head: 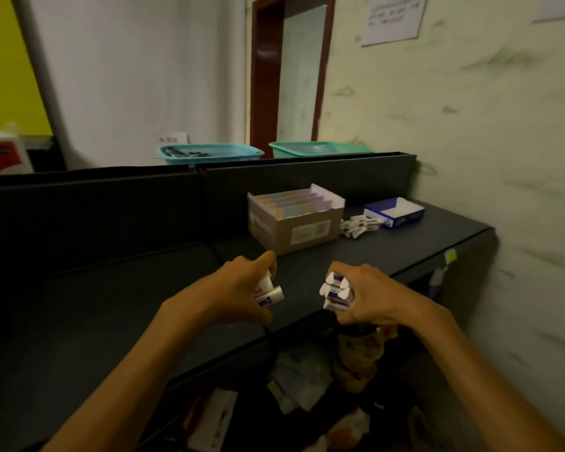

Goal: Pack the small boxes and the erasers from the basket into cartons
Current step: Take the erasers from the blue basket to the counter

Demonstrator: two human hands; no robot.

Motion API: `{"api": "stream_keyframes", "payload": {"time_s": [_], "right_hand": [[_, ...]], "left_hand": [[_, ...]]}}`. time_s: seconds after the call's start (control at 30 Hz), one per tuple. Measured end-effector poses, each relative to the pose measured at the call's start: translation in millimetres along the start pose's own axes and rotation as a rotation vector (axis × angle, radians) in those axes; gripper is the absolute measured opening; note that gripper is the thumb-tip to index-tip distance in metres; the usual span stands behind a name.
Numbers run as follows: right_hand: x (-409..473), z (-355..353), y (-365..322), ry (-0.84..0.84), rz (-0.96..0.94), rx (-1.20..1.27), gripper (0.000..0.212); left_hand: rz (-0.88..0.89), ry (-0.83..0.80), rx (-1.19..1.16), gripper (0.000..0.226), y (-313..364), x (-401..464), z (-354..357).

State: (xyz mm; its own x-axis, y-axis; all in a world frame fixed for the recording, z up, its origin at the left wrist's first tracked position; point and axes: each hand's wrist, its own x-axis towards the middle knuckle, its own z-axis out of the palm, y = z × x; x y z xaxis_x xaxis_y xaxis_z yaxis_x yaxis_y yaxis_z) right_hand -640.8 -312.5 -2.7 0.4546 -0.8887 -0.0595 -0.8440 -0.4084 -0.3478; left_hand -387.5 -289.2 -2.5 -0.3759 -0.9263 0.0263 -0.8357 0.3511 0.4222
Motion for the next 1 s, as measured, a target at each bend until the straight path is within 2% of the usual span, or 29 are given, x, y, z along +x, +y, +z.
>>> {"api": "stream_keyframes", "payload": {"time_s": [0.23, 0.43, 0.63, 0.87, 1.0], "right_hand": [[3.5, -27.4, 108.7, -0.002, 0.133, 0.045, 0.044], [41.2, -55.0, 197.7, -0.017, 0.196, 0.033, 0.048], [106.0, -101.4, 271.9, -0.019, 0.218, -0.007, 0.052], [189.8, -130.5, 323.5, 0.032, 0.055, 0.006, 0.066], [242.7, -137.2, 337.5, 0.045, -0.093, -0.023, 0.054]], "left_hand": [[0.053, -0.107, -0.028, 0.055, 49.1, 122.8, 43.3], [0.082, -0.169, -0.048, 0.059, 83.1, 236.9, 77.3], [0.052, -0.087, -0.088, 0.069, 99.5, 351.8, 86.1], [-0.089, -0.011, 0.022, 0.074, 96.8, 429.4, 84.0], [-0.196, 0.041, 0.075, 0.075, 86.3, 453.9, 81.9]]}}
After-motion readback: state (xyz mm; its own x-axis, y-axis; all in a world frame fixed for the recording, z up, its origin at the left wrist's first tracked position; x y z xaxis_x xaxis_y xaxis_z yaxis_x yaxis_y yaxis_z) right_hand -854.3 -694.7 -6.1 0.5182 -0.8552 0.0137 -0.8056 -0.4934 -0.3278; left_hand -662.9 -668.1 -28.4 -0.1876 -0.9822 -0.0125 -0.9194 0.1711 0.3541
